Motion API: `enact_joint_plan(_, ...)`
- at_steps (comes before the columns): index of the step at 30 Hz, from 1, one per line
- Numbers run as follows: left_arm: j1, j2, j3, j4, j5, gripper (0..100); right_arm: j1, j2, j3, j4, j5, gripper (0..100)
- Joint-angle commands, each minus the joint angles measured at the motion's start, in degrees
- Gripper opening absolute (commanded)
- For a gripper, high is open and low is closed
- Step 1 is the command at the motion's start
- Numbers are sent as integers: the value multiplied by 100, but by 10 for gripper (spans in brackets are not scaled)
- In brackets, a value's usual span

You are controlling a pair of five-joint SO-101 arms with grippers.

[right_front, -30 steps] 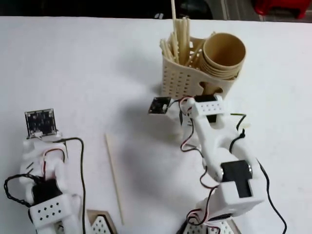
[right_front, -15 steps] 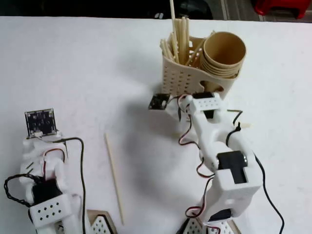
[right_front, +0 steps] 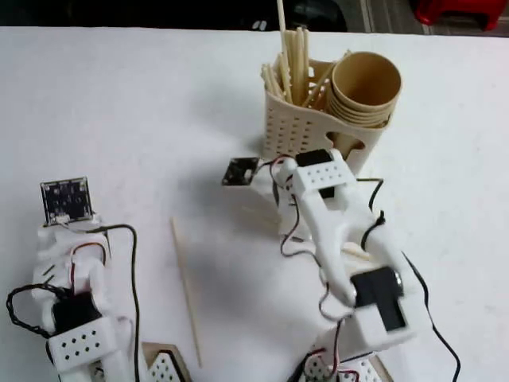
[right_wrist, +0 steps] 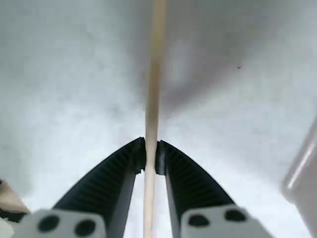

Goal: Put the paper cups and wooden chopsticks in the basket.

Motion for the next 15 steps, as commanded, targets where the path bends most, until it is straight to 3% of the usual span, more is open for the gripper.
enact_joint_plan(1,4,-75,-44,-70,-70,24,-251,-963,-97,374,-220,18)
enact_joint_plan(9,4,-75,-44,-70,-70,24,-681,-2774,-316,532,-958,18)
enact_joint_plan(15,4,-75,-44,-70,-70,24,-681,-3055,-1547,505,-2004,18)
